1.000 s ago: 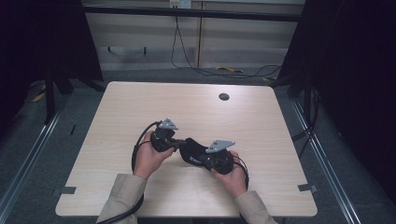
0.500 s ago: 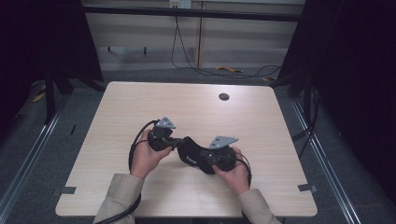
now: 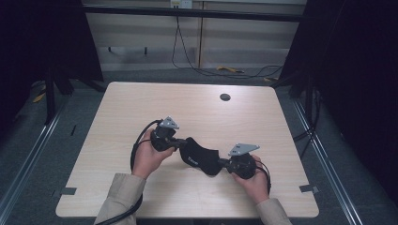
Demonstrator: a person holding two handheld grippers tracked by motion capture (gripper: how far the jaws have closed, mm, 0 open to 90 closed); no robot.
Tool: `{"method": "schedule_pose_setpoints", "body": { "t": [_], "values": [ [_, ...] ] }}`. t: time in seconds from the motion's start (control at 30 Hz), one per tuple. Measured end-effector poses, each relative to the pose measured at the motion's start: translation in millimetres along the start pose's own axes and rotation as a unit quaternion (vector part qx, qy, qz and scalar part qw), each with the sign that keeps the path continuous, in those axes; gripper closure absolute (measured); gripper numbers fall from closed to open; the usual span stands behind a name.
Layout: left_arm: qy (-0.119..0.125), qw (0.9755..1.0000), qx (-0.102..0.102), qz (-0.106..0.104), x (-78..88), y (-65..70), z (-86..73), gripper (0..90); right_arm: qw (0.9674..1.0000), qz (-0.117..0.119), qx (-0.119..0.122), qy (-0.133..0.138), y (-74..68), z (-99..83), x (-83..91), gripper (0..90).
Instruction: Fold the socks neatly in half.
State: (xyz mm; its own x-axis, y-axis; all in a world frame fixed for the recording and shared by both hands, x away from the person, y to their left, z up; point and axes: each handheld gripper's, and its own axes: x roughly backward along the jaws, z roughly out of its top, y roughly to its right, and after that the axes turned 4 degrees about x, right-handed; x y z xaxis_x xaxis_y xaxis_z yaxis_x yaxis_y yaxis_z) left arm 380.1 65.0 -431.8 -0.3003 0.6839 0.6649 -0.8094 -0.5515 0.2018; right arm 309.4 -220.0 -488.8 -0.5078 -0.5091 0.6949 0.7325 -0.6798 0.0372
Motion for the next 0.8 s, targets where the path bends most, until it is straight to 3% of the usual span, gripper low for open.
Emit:
{"method": "schedule_pose_setpoints", "body": {
  "t": [0.1,0.5,0.7,0.8],
  "values": [
    [-0.003,1.0,-0.005,-0.006,-4.0,4.8,2.9,86.9,1.0,0.002,-0.006,0.005,2.0,-1.4,0.8,87.8],
    [-0.006,0.9996,-0.02,-0.02,-15.6,21.1,12.8,86.9,0.9996,0.006,0.025,-0.01,-12.2,7.3,-10.6,86.8],
    [-0.009,0.9995,-0.023,-0.021,-17.7,21.8,14.0,86.9,0.9999,-0.009,0.007,0.007,1.3,4.1,8.1,86.7],
    [-0.01,0.9995,-0.023,-0.02,-18.8,22.0,14.1,86.9,0.9999,-0.016,-0.001,-0.001,6.9,-2.4,12.0,86.7]
  ]
}}
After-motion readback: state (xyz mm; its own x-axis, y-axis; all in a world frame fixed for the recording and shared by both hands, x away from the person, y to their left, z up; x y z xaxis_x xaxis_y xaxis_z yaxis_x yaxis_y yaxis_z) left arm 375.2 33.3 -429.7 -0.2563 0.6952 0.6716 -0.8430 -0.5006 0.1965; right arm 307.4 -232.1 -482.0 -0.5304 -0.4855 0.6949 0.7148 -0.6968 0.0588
